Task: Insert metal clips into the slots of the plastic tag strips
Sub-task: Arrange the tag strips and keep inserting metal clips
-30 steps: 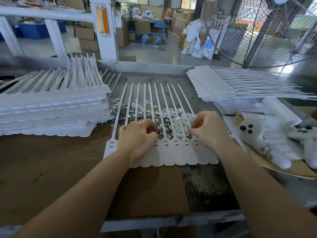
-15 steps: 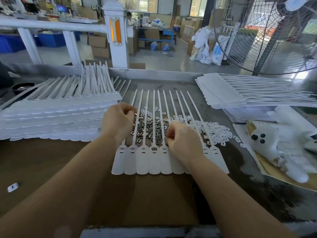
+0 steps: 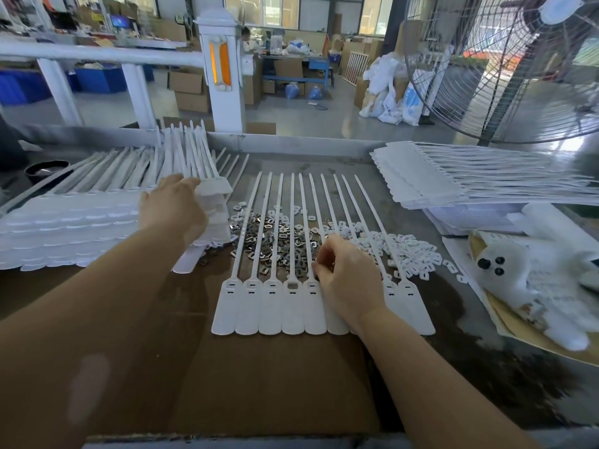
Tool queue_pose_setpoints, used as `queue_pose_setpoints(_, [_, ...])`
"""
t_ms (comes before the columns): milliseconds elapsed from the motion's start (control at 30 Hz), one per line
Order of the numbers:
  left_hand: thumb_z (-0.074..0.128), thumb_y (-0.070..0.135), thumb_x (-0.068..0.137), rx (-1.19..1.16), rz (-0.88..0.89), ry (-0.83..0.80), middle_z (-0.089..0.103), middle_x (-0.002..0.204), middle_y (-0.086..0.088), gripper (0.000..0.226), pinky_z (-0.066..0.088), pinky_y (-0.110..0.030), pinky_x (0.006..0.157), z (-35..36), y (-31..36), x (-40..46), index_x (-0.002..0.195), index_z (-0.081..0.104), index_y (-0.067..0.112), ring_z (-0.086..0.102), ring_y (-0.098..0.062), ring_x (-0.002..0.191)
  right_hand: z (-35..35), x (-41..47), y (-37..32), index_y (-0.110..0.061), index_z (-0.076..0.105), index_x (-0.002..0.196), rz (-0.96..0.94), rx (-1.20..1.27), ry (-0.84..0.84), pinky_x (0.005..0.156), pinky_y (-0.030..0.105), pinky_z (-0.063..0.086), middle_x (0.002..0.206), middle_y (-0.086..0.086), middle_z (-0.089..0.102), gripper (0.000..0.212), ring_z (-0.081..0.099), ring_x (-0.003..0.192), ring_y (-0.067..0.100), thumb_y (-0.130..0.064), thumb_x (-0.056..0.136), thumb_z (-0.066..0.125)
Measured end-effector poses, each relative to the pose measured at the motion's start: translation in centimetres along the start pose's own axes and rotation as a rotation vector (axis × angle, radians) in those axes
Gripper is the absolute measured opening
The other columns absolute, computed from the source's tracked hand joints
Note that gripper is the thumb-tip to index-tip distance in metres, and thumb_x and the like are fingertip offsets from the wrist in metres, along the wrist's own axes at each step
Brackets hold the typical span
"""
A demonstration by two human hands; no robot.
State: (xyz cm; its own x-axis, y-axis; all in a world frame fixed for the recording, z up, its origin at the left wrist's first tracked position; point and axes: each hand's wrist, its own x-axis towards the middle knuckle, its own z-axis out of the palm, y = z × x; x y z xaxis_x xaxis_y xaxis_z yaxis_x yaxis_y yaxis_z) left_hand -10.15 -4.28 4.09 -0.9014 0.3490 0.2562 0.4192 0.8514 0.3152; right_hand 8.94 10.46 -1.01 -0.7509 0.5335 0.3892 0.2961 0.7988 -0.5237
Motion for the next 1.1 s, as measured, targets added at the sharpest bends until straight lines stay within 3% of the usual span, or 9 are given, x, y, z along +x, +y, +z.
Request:
queue_pose_setpoints(200, [0.05, 0.007, 0.084, 0.005, -0.087, -0.057, 0.044, 0.142, -0.004, 0.062, 0.04, -0.046, 0.1, -0.8, 0.1, 0.9, 0.142, 0.038, 0.025, 0.048, -0.033, 0.121, 0.0, 0.0, 0.0, -0.017, 0.054, 0.081, -0.001, -0.011, 0.002, 0.064, 0.022, 0.033, 0.081, -0.003, 0.061, 0.008, 0.052, 0.076, 0.014, -0.016, 0.085, 0.062])
queue_pose_setpoints(300, [0.046, 0.013, 0.09, 0.104, -0.111, -0.06, 0.056, 0.127, -0.009, 0.045, 0.039, -0.044, 0.099, -0.8, -0.3, 1.2, 0.134, 0.047, 0.025, 0.053, -0.033, 0.111, 0.1, 0.0, 0.1, -0.017, 0.055, 0.082, 0.003, -0.01, 0.007, 0.064, 0.022, 0.034, 0.08, -0.004, 0.061, 0.008, 0.053, 0.076, 0.014, -0.016, 0.085, 0.062])
queue_pose_setpoints(367, [0.042, 0.014, 0.095, 0.164, -0.099, -0.034, 0.06, 0.118, -0.01, 0.036, 0.039, -0.041, 0.098, -0.5, -0.6, 1.3, 0.128, 0.053, 0.024, 0.054, -0.033, 0.109, 0.1, 0.0, 0.1, -0.016, 0.055, 0.082, 0.007, -0.005, 0.007, 0.065, 0.023, 0.036, 0.079, -0.005, 0.06, 0.007, 0.053, 0.076, 0.014, -0.016, 0.085, 0.062])
queue_pose_setpoints(533, [0.046, 0.005, 0.095, 0.218, -0.067, 0.12, 0.064, 0.115, -0.008, 0.05, 0.045, -0.035, 0.084, -0.2, -0.5, 1.1, 0.138, 0.044, 0.032, 0.061, -0.031, 0.097, 0.1, 0.0, 0.1, -0.016, 0.055, 0.081, 0.007, 0.004, 0.01, 0.066, 0.025, 0.04, 0.078, -0.005, 0.059, 0.008, 0.053, 0.075, 0.014, -0.015, 0.084, 0.062])
queue_pose_setpoints(667, [0.045, 0.001, 0.095, 0.187, 0.006, 0.188, 0.063, 0.118, -0.009, 0.055, 0.047, -0.033, 0.071, -0.2, 0.1, 0.8, 0.138, 0.042, 0.034, 0.063, -0.031, 0.092, 0.1, -0.1, 0.0, -0.016, 0.055, 0.079, 0.003, 0.017, 0.021, 0.064, 0.023, 0.036, 0.077, -0.005, 0.059, 0.01, 0.052, 0.073, 0.013, -0.014, 0.084, 0.063])
queue_pose_setpoints(767, [0.045, 0.003, 0.096, 0.182, 0.085, 0.266, 0.066, 0.104, -0.007, 0.049, 0.042, -0.027, 0.055, -0.3, 0.9, -0.5, 0.132, 0.047, 0.036, 0.059, -0.027, 0.071, 0.1, -0.1, 0.2, -0.018, 0.055, 0.078, 0.017, 0.034, 0.018, 0.061, 0.021, 0.032, 0.076, -0.006, 0.058, 0.01, 0.05, 0.071, 0.012, -0.014, 0.083, 0.063])
queue_pose_setpoints(900, [0.041, 0.01, 0.099, 0.15, 0.196, 0.328, 0.068, 0.101, -0.003, 0.043, 0.033, -0.022, 0.05, -1.0, 2.8, -2.4, 0.132, 0.048, 0.037, 0.052, -0.024, 0.061, 0.1, 0.1, 0.3, -0.023, 0.052, 0.076, 0.056, 0.076, -0.011, 0.057, 0.018, 0.032, 0.072, -0.012, 0.054, 0.014, 0.048, 0.068, 0.008, -0.016, 0.083, 0.062])
queue_pose_setpoints(1000, [0.041, 0.013, 0.099, 0.151, 0.277, 0.351, 0.068, 0.107, 0.002, 0.041, 0.023, -0.021, 0.047, -1.0, 4.2, -4.2, 0.132, 0.048, 0.037, 0.045, -0.02, 0.058, -0.2, 0.2, 0.4, -0.025, 0.054, 0.078, 0.105, 0.178, -0.055, 0.061, 0.019, 0.042, 0.073, -0.011, 0.058, 0.013, 0.055, 0.071, 0.008, -0.016, 0.085, 0.061])
queue_pose_setpoints(1100, [0.06, 0.002, 0.086, 0.124, 0.433, 0.354, 0.066, 0.117, 0.007, 0.049, 0.034, -0.02, 0.048, -0.5, 5.0, -6.6, 0.126, 0.057, 0.03, 0.063, -0.019, 0.065, -1.1, 0.5, 0.3, -0.019, 0.06, 0.094, 0.214, 0.486, -0.016, 0.064, 0.023, 0.053, 0.084, -0.002, 0.066, 0.008, 0.064, 0.077, 0.011, -0.018, 0.094, 0.053])
